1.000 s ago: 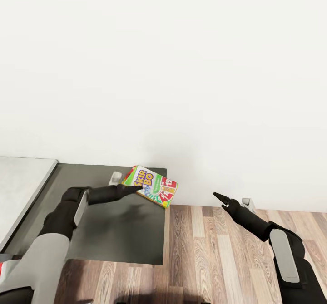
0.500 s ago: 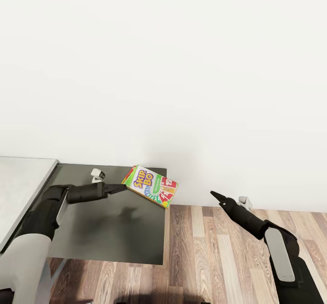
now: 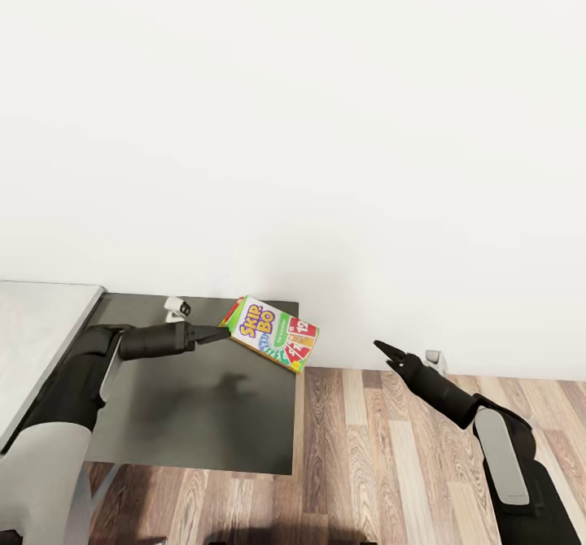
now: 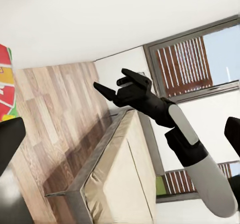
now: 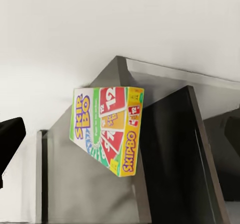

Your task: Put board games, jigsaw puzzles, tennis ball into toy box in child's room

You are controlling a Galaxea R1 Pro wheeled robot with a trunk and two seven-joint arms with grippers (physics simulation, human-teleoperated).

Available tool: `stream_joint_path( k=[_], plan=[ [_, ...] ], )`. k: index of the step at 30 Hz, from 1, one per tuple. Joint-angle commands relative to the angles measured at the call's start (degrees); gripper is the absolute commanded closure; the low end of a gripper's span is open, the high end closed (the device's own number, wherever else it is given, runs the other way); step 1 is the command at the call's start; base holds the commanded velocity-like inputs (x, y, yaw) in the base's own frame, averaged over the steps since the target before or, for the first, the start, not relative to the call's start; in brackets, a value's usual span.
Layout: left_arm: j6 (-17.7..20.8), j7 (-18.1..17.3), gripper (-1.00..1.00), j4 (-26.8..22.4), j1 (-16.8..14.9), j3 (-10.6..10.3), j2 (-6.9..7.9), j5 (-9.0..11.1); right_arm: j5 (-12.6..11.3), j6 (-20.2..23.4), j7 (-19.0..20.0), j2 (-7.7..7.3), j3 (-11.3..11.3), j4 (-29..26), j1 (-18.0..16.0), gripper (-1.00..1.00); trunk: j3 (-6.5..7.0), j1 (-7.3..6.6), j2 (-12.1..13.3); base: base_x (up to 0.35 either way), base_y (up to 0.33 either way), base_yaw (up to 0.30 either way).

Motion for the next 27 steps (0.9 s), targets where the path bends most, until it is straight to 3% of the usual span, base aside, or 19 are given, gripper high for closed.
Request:
stream_joint_path(
  k=[1, 9, 19, 27],
  plan=[
    [0.77, -0.24, -1.0, -0.15, 0.21, -0.63, -0.01, -0.07, 0.08, 0.37, 1.48, 0.0, -0.08, 0.06, -0.05, -1.0, -0.26, 0.25, -0.49, 0.0, 0.0, 0.0],
    [1.17, -0.24, -1.0, -0.96, 0.9, -3.22, -0.02, -0.05, 0.04, 0.59, 4.81, -0.04, -0.1, 0.34, -0.05, -1.0, -1.7, 2.01, -3.7, 0.0, 0.0, 0.0],
    [2.96, -0.24, -1.0, -3.12, 0.98, -3.24, 0.52, 0.09, 0.01, 0.88, 5.07, 0.07, -0.05, 0.35, -0.05, -1.0, -3.49, 4.2, -7.71, 0.0, 0.0, 0.0],
    [3.48, -0.24, -1.0, -11.0, 3.39, -3.57, 0.55, 3.54, 0.01, 0.77, 5.1, 0.02, -0.11, 0.39, -0.05, -1.0, -4.75, 5.74, -10.52, 0.0, 0.0, 0.0]
  ],
)
